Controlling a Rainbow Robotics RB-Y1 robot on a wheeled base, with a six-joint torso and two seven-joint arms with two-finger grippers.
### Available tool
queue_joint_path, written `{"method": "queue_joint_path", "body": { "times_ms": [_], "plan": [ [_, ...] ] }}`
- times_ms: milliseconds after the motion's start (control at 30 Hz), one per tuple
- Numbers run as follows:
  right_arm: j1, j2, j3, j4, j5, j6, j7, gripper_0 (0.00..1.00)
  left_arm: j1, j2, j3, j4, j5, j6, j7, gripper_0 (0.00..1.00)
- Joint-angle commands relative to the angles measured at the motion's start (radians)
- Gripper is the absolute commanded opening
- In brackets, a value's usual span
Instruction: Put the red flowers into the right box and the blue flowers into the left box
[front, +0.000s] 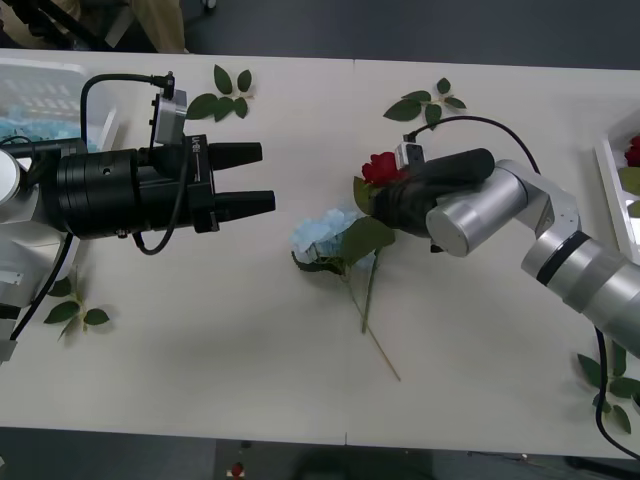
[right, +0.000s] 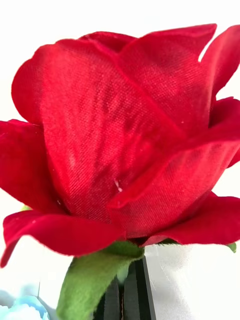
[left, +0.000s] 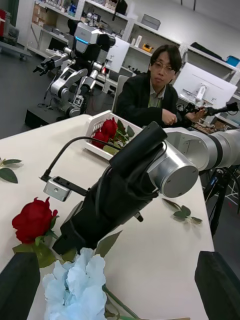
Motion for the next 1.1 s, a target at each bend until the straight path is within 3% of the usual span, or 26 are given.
{"method": "queue_joint_path", "body": {
  "times_ms": [33,667,933,1100],
  "plan": [
    [-0.025,-0.046,-0.011,-0.021,-0.004,0.000,-0.036,0.00,0.006,0.014,-0.007,-0.031,0.004,0.005,-0.027,0.91],
    [-0.014,-0.412,-0.067,-0.271,-0.196,0.000,-0.008,0.00,0.006,0.014,-0.007,-0.031,0.004,0.005,-0.027,0.91],
    [0.115,-0.529,-0.231,-0.412,-0.217,0.066,0.023,0.00,0.006,0.014,-0.007,-0.031,0.004,0.005,-0.027,0.91],
    [0.239,-0.555,-0.456,-0.508,-0.191,0.215,0.093,0.00,0.006,0.014,-0.007,-0.031,0.004,0.005,-0.027,0.91]
  ]
}}
